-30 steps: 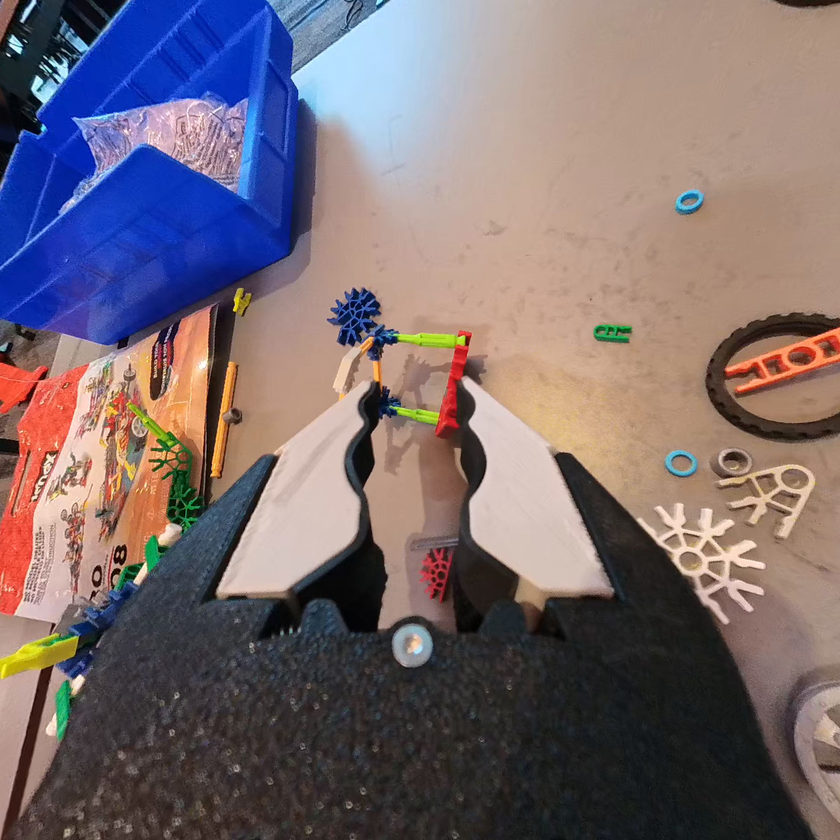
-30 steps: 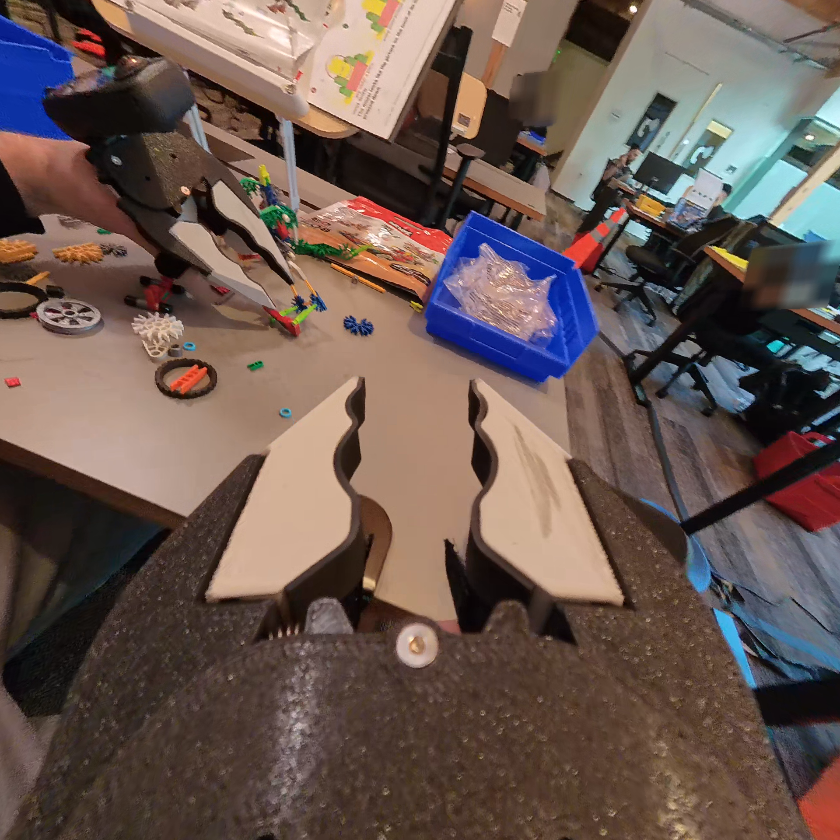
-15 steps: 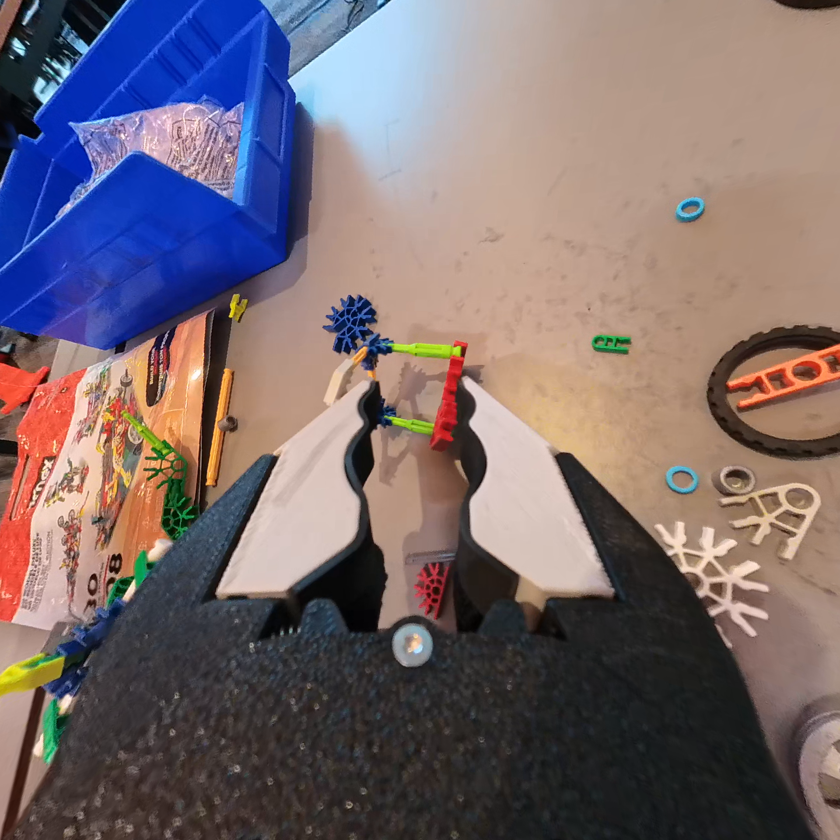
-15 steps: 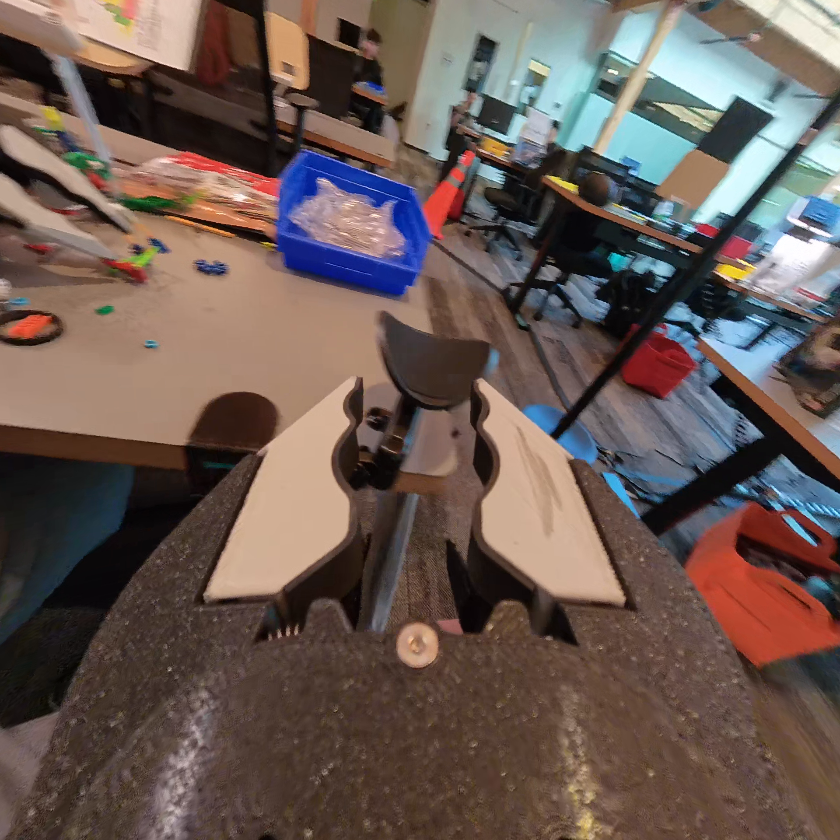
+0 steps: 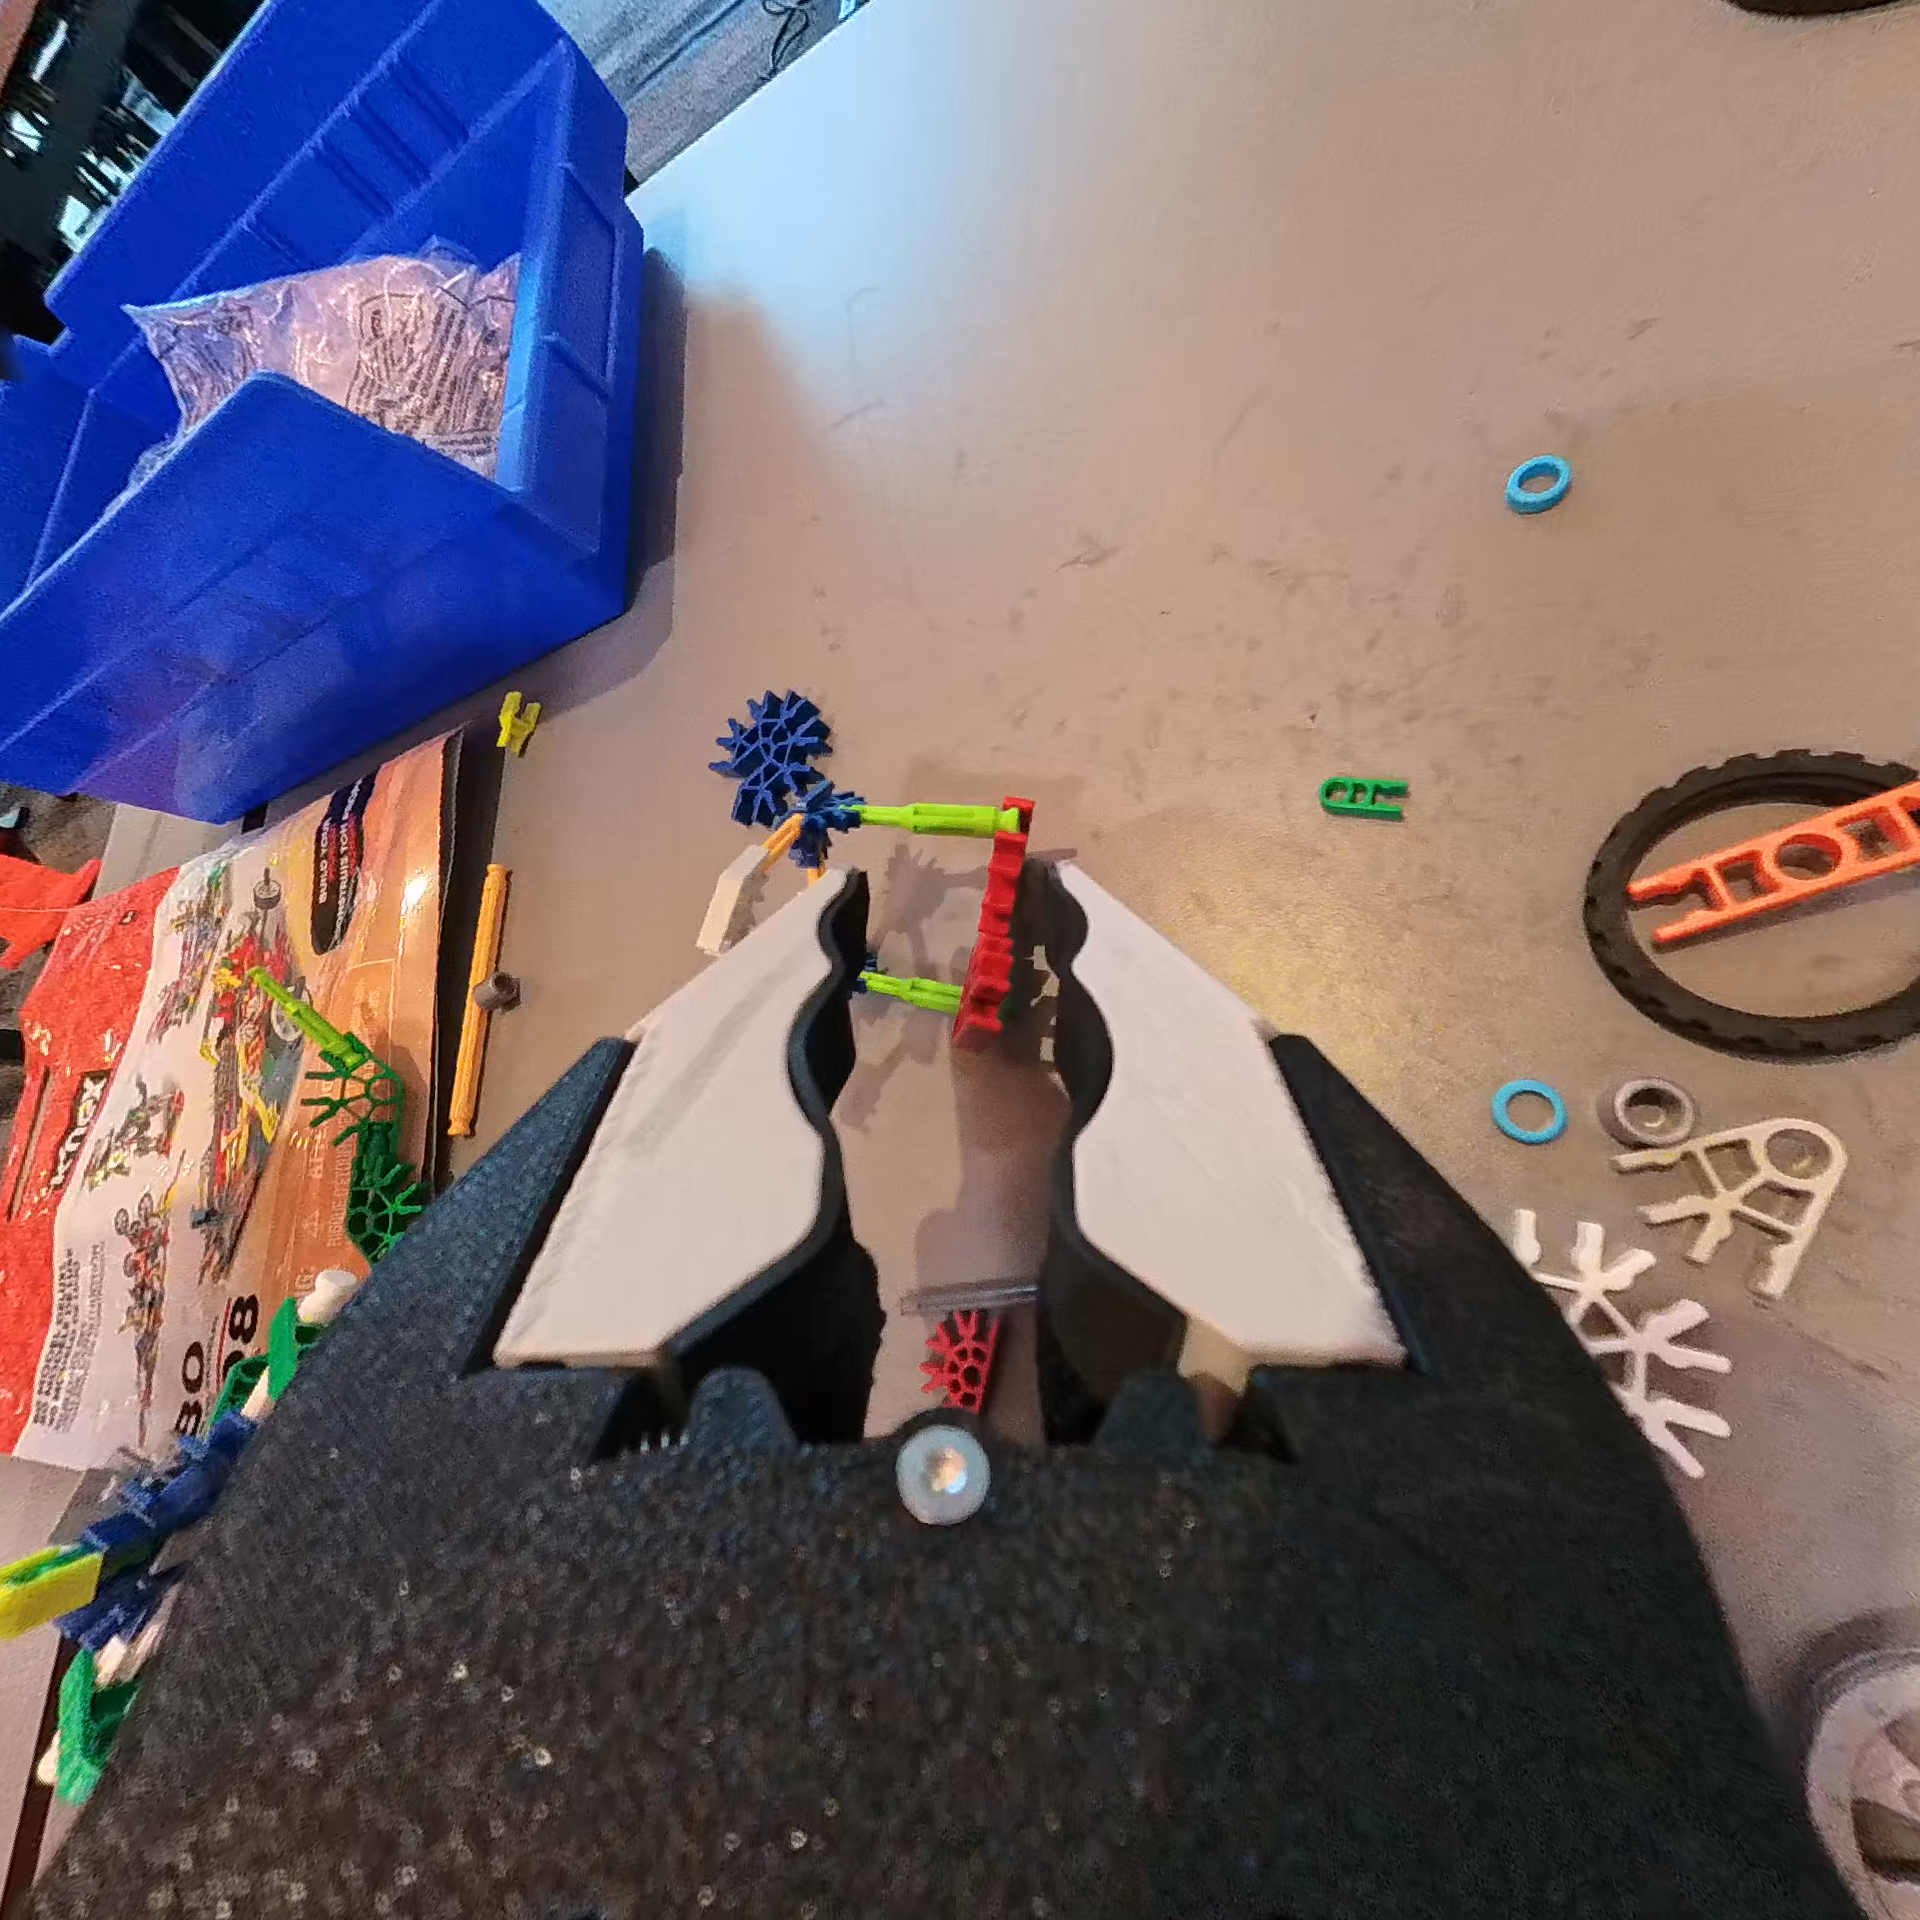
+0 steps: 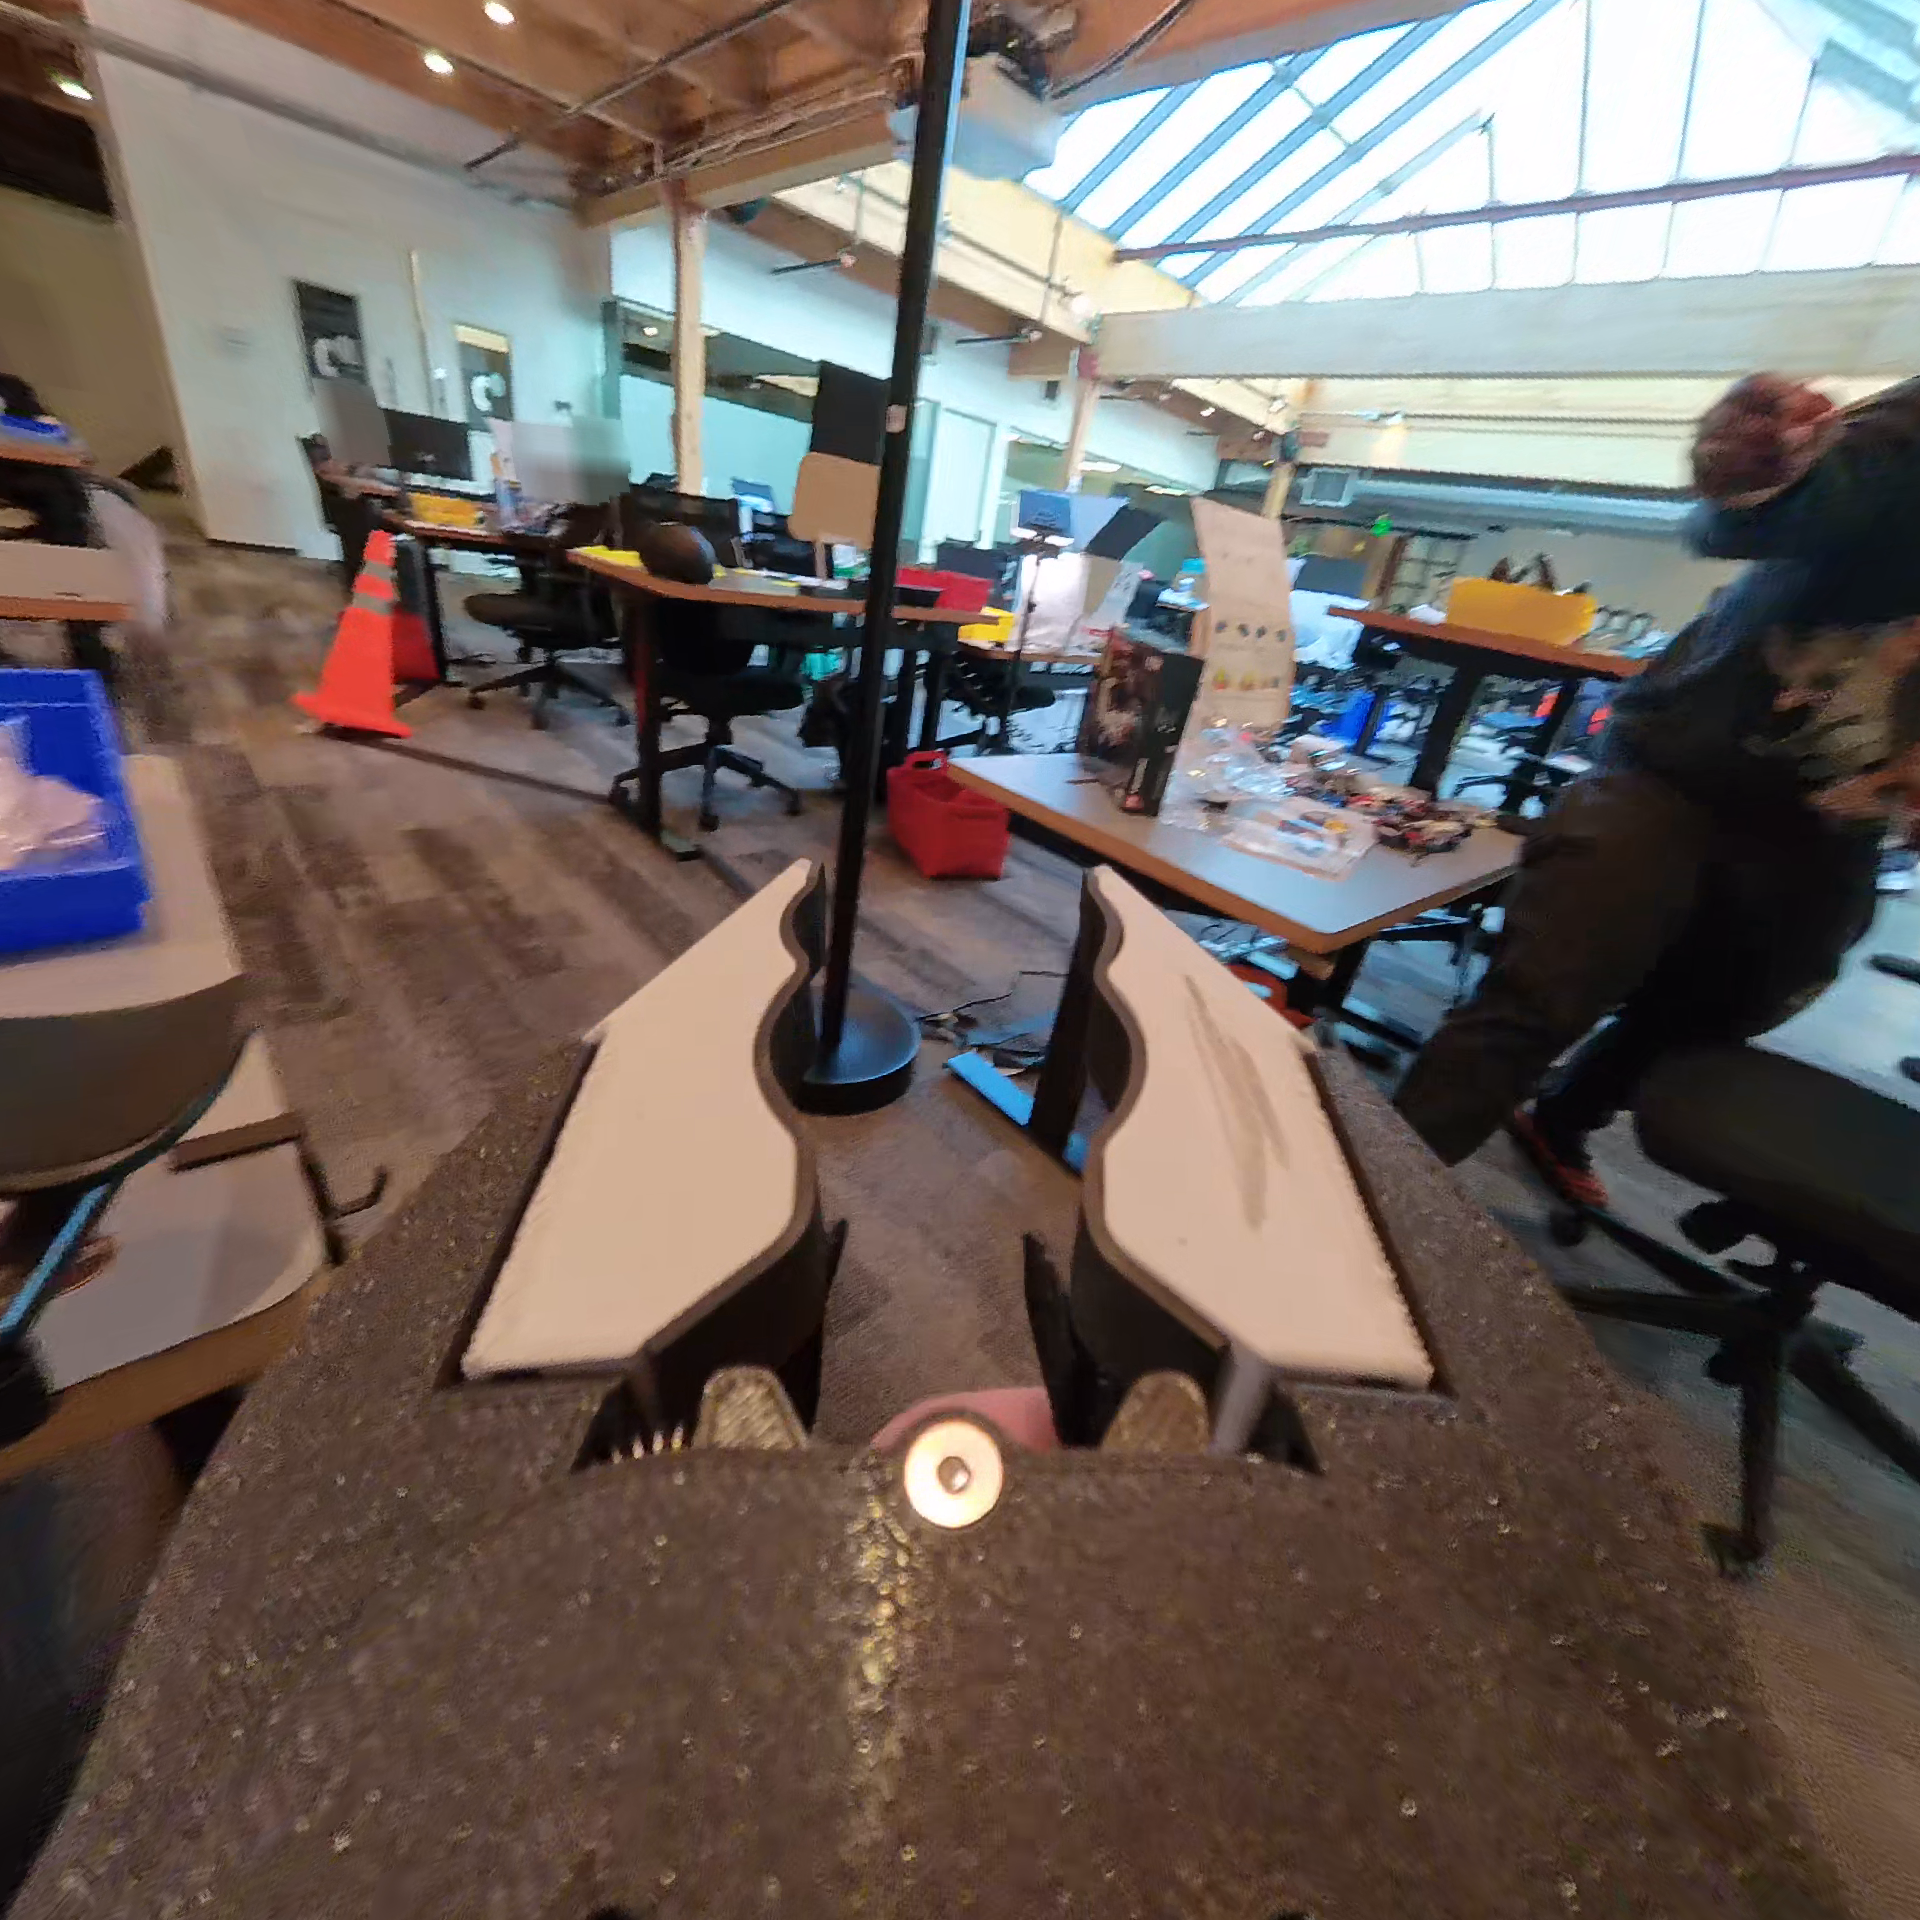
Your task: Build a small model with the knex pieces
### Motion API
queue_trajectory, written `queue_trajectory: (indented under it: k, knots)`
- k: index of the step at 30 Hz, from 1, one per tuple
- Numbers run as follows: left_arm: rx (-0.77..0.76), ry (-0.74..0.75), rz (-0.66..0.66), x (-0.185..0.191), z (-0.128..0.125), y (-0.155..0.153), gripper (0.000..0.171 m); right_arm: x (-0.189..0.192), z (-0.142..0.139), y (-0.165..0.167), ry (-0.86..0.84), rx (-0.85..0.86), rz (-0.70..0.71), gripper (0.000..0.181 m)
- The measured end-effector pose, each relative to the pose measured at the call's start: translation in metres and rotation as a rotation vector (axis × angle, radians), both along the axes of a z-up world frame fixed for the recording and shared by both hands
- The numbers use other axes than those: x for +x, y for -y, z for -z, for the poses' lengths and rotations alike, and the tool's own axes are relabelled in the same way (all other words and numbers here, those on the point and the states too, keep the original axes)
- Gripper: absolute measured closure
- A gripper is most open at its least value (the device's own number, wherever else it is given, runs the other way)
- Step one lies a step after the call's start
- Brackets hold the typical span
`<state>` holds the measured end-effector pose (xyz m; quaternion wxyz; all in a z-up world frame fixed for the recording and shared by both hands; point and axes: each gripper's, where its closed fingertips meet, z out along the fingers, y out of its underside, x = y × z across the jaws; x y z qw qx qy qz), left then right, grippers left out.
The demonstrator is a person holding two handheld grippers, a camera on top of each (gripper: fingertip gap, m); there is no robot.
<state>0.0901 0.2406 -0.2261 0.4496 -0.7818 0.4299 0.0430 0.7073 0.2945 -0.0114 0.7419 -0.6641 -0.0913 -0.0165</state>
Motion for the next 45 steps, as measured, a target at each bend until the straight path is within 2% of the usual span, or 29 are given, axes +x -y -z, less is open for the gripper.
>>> queue_trajectory:
  k: [7,11,16,19,22,27,33,36,45]
  knots:
    - [-0.009,0.006,-0.006,-0.003,0.003,0.000,0.140,0.044,-0.038,-0.033,0.052,0.099,0.135,0.133]
    - [-0.015,0.008,0.001,0.001,0.005,-0.001,0.140,0.067,-0.053,-0.056,0.026,0.136,0.154,0.133]
    - [-0.019,0.011,0.003,0.003,0.007,-0.002,0.140,0.082,-0.053,-0.082,0.037,0.123,0.179,0.133]
    - [-0.020,0.012,0.003,0.003,0.007,-0.002,0.140,0.068,-0.043,-0.095,0.045,0.092,0.109,0.133]
    - [-0.018,0.007,-0.003,0.000,0.007,-0.002,0.140,0.058,-0.042,-0.096,0.078,0.112,0.110,0.134]
    - [-0.011,0.020,-0.008,-0.002,0.004,-0.002,0.140,0.049,-0.043,-0.090,0.045,0.148,0.079,0.157]
    - [-0.017,0.018,-0.003,-0.001,0.007,-0.002,0.140,0.035,-0.045,-0.092,0.071,0.135,0.044,0.160]
    - [-0.020,0.016,0.001,0.001,0.008,-0.002,0.140,0.029,-0.044,-0.092,0.092,0.138,0.019,0.172]
    - [-0.022,0.013,0.003,0.002,0.009,-0.002,0.140,0.024,-0.051,-0.091,0.088,0.119,-0.016,0.177]
